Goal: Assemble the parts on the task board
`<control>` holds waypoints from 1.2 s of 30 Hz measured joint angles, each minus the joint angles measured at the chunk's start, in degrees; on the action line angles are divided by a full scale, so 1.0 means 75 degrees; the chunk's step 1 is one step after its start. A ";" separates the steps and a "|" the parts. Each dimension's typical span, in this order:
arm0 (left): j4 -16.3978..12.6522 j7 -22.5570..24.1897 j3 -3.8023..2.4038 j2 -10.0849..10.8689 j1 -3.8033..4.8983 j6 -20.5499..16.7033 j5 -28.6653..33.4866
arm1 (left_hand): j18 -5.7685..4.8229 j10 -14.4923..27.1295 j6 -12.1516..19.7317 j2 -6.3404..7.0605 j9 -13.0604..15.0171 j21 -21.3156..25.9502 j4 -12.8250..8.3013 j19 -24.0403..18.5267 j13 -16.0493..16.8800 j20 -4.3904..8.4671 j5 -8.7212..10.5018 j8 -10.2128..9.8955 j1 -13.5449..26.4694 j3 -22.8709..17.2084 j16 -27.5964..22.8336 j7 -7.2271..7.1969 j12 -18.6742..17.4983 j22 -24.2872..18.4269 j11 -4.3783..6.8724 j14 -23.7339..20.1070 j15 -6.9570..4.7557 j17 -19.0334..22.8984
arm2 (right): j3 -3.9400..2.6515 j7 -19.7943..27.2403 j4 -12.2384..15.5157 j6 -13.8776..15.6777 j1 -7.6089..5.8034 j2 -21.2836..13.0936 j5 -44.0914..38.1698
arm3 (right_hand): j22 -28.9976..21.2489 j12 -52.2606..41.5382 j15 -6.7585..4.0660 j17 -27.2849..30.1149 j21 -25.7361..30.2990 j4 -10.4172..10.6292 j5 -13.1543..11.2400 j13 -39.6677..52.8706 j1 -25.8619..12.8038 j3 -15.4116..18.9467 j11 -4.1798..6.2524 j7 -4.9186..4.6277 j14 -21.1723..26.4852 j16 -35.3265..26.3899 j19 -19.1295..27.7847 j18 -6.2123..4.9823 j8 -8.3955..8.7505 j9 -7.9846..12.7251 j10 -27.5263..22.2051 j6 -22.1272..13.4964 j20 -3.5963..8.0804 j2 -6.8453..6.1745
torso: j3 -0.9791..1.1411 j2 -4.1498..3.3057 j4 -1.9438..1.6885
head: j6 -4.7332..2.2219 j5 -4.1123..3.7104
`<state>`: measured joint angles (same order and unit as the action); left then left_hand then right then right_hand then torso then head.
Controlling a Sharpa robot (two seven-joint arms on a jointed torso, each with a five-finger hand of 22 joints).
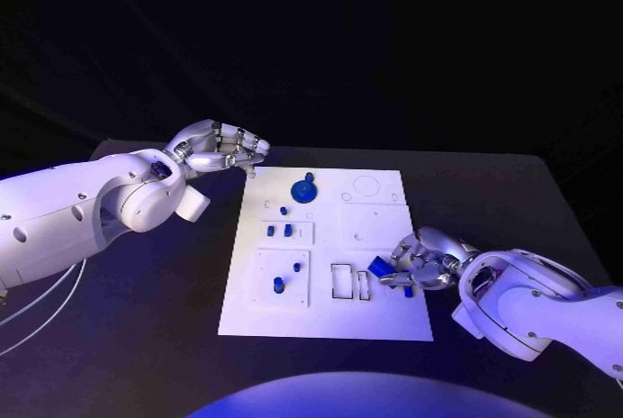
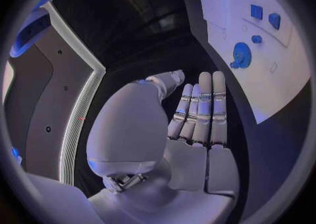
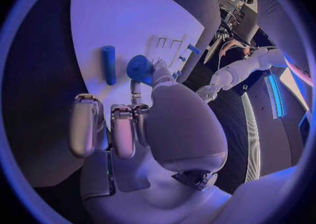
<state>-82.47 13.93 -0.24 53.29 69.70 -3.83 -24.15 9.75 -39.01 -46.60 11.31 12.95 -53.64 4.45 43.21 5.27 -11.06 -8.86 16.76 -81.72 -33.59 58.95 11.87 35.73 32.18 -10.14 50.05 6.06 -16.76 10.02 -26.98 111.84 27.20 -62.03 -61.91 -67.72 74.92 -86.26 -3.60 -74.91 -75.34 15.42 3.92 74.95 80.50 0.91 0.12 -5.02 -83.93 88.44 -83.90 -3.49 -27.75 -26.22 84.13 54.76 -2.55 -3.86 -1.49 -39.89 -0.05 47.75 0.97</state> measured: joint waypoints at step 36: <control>0.0006 0.0002 0.0001 -0.0057 0.0001 0.0076 -0.0001 | 0.0001 -0.0001 0.0000 0.0001 0.0009 0.0031 0.0020 0.0029 -0.0005 -0.0029 0.0000 0.0030 -0.0001 0.0021 0.0031 0.0000 0.0028 -0.0024 0.0001 -0.0027 -0.0028 -0.0013 | -0.0006 0.0389 -0.0079 0.0366 0.0190 0.0788 0.1031 | 0.0003 -0.0051 -0.0055 0.0001 -0.0148 0.0180 -0.0023 -0.0003 -0.0949 0.0101 0.0054 -0.0120 0.0001 0.0029 -0.0028 -0.0001 -0.0129 -0.0002 0.0002 0.0123 0.0027 0.0251 | -0.0003 0.0001 -0.0001 | 0.0080 -0.0002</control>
<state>-82.42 13.95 -0.24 52.86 69.70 -3.27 -24.16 9.76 -39.02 -46.60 11.31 13.02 -53.41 4.60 43.42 5.23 -11.27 -8.86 16.98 -81.73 -33.43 59.18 11.87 35.94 32.00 -10.13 49.85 5.86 -16.86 9.97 -24.06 111.25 29.95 -60.61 -56.00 -59.99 74.95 -86.64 -4.01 -74.91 -76.45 16.77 3.75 74.92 73.38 1.67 0.52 -5.92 -83.93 88.66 -84.11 -3.49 -28.72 -26.23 84.14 55.68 -2.34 -1.98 -1.51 -39.88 -0.07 48.35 0.95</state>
